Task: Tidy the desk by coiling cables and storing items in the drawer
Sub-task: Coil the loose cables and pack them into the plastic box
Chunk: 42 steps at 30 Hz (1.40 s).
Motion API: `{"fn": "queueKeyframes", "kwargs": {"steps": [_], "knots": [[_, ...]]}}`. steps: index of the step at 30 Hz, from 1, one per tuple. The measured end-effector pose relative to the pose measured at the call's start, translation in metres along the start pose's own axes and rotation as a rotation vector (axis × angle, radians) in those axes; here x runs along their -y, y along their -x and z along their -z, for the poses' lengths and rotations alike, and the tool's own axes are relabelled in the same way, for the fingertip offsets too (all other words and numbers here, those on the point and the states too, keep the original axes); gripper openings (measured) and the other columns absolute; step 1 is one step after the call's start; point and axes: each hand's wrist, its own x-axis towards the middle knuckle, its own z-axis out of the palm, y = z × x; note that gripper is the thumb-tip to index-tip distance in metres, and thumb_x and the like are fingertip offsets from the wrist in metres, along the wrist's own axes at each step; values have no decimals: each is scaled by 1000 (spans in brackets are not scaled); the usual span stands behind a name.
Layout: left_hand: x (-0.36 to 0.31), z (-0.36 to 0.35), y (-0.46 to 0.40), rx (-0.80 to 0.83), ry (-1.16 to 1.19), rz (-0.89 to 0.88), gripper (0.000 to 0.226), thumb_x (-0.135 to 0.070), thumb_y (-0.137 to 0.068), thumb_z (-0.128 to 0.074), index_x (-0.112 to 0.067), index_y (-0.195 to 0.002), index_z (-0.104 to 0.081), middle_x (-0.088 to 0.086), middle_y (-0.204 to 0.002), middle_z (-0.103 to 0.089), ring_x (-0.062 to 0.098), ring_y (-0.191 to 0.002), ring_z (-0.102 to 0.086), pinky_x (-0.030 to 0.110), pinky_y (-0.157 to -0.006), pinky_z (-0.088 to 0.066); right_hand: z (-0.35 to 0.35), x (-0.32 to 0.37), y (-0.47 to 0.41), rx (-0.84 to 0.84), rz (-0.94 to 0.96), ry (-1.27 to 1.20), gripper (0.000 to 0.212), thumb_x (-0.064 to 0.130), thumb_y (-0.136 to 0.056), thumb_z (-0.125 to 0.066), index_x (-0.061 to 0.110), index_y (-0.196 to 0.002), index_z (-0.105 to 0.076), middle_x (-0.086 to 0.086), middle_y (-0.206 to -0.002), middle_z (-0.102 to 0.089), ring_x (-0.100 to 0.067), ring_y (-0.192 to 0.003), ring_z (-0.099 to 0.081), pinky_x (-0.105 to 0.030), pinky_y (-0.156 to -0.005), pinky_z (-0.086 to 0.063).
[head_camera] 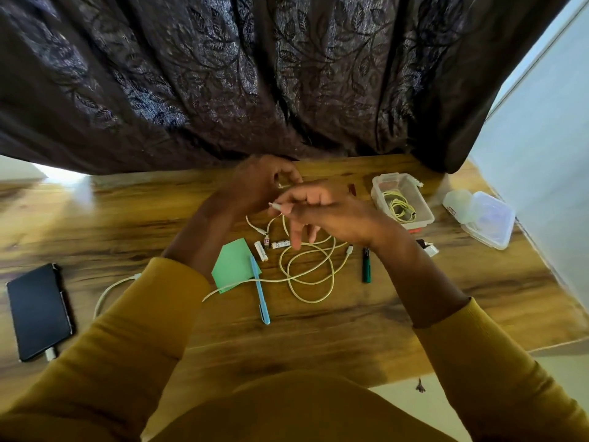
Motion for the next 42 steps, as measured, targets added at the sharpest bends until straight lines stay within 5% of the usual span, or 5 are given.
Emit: {"fn": "queueKeyframes", "kwargs": {"steps": [10,13,18,24,42], "knots": [[-3,17,-11,337,1,56,5,-40,-78,-70,-41,-74,-71,-11,-76,-68,17,-76,-69,40,-73,-55,-4,6,4,-35,177,121,20,25,-114,-37,28,-131,-46,-4,-69,-64,-22,-64,-69,-48,-55,-64],[-8,20,-10,280,144,131,31,-34,-73,-64,-10,-90,-74,7,-85,-70,15,-82,-63,33,-78,-47,1,-7,3,-88,162,191,22,29,-113,-40,27,-134,-46,-13,-62,-59,-15,-47,-58,-40,-44,-55],[-10,25,-9,240,262,142,5,-19,-87,-71,-20,-83,-73,6,-87,-76,14,-78,-69,37,-78,-52,3,-24,7,-84,65,224,13,26,-110,-49,17,-112,-59,-1,-84,-78,-9,-63,-71,-15,-53,-47],[-20,24,-4,181,259,101,14,-25,-91,-70,-35,-94,-79,3,-97,-79,19,-90,-74,40,-82,-58,1,-53,2,-291,-1,475,25,38,-109,-48,37,-87,-61,14,-84,-76,1,-82,-71,-39,-76,-60],[-40,-20,33,-173,606,48,33,-2,-102,-62,-17,-131,-63,5,-98,-79,17,-88,-76,31,-76,-60,2,-44,-14,-605,-161,-308,31,26,-112,-44,25,-98,-71,-2,-106,-77,-17,-107,-70,-49,-102,-52]]}}
